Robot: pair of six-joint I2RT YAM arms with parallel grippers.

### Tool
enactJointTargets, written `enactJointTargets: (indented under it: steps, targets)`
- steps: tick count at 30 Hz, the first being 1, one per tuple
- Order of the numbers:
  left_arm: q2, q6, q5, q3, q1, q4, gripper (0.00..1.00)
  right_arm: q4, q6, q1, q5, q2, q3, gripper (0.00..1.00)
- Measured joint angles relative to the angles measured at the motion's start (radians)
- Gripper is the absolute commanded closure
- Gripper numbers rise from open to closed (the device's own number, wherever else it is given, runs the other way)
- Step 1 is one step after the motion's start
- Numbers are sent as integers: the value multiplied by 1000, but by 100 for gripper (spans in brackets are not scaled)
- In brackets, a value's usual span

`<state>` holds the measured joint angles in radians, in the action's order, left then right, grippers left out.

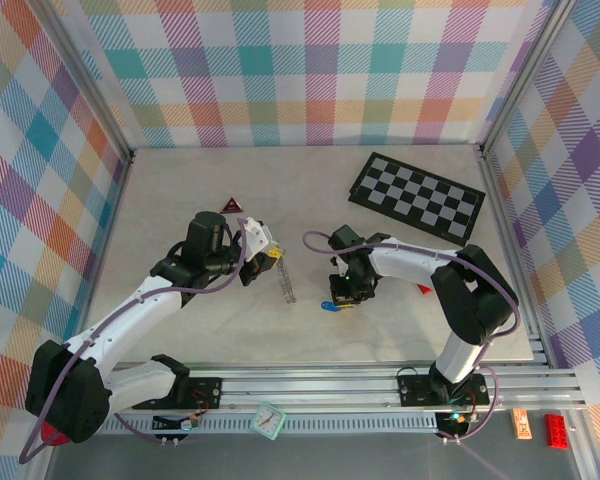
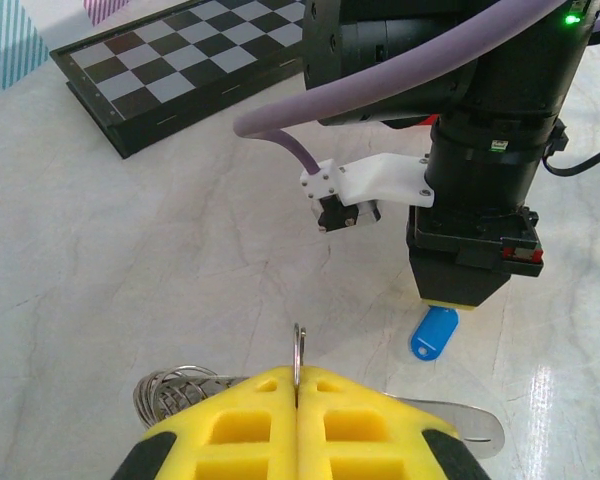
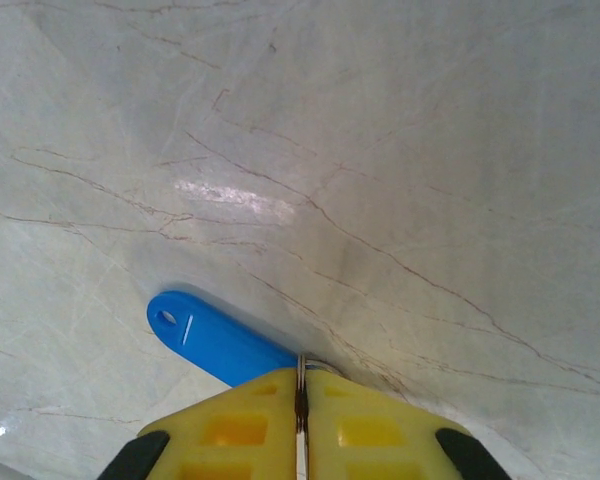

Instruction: Put the keys on the keyring

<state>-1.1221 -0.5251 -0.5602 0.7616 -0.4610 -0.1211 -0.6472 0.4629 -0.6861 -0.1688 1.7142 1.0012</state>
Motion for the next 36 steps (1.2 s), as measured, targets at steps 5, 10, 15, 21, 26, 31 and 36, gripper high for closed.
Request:
enactJointTargets:
  steps: [5, 10, 15, 21, 26, 31, 36]
  targets:
    - [0, -3, 0, 0, 0, 0, 100, -2, -5, 0, 0, 0, 2, 100]
    - [0, -7, 0, 0, 0, 0, 100, 1, -12, 0, 2, -8, 2, 100]
    - [0, -7, 0, 0, 0, 0, 100, 56, -51, 0, 22, -140, -35, 100]
    - [0, -6, -10, 0, 0, 0, 100, 176, -151, -1, 26, -325, -72, 100]
    - [-2, -1, -27, 0, 0, 0, 100, 306, -277, -5, -5, -435, -127, 100]
    - [-16, 6, -48, 0, 0, -1, 100, 418, -371, -8, -60, -481, -149, 100]
    - [-39, 14, -82, 0, 0, -2, 100, 521, -404, -8, -141, -481, -151, 100]
